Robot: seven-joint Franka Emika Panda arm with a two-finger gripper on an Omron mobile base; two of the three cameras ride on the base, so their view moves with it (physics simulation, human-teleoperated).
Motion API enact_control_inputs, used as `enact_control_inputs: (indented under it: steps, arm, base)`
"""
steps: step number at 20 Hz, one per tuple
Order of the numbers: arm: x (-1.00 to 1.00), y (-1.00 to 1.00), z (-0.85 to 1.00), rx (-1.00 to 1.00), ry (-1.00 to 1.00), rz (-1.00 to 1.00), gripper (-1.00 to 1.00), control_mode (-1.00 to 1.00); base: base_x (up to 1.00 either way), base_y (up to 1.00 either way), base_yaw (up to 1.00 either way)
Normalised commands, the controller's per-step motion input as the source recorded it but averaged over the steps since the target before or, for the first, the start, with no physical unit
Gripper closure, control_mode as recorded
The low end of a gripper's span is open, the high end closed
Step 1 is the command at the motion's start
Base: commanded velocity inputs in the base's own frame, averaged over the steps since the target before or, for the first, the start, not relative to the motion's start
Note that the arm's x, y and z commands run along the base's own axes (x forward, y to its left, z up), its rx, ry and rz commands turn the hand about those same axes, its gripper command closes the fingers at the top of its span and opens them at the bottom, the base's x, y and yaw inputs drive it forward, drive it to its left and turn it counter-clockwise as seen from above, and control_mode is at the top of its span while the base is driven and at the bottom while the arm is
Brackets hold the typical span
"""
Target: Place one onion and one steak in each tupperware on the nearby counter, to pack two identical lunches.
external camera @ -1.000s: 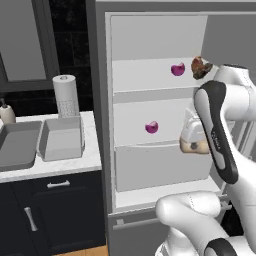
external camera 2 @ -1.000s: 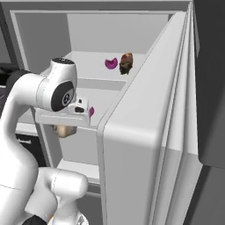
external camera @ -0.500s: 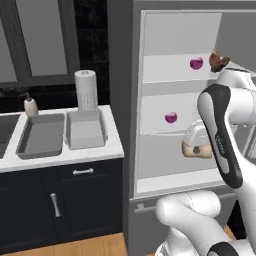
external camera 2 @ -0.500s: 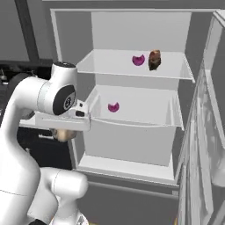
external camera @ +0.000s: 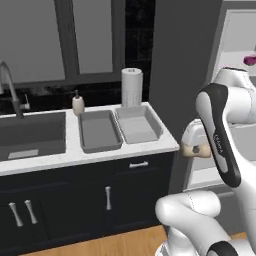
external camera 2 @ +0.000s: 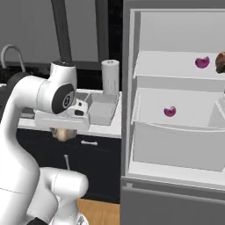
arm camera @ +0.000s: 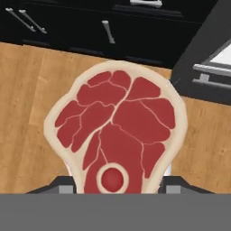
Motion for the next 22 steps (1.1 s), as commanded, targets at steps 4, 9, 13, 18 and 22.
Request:
enact_control_inputs:
  steps: [4,9,13,18,22]
  arm:
    - [0.00,0.00,0.00,0.00,0.00,0.00,1.00,1.00]
    - [0.00,0.00,0.00,0.00,0.00,0.00,1.00,1.00]
    - [0.00,0.00,0.00,0.00,0.00,0.00,1.00,1.00]
    - [0.28,0.12,-0.28,0.00,0.05,-0.11,1.00,-1.00]
    - [0.71,0.07,-0.51,0.00,0.00,-0.17,1.00,-1.00]
  base:
    - [0.59,0.76,-0.10]
    - [0.72,0.23,-0.09]
    - [0.64,0.16,-0.12]
    - [0.09,0.03,-0.03]
    - [0.00,0.00,0.00]
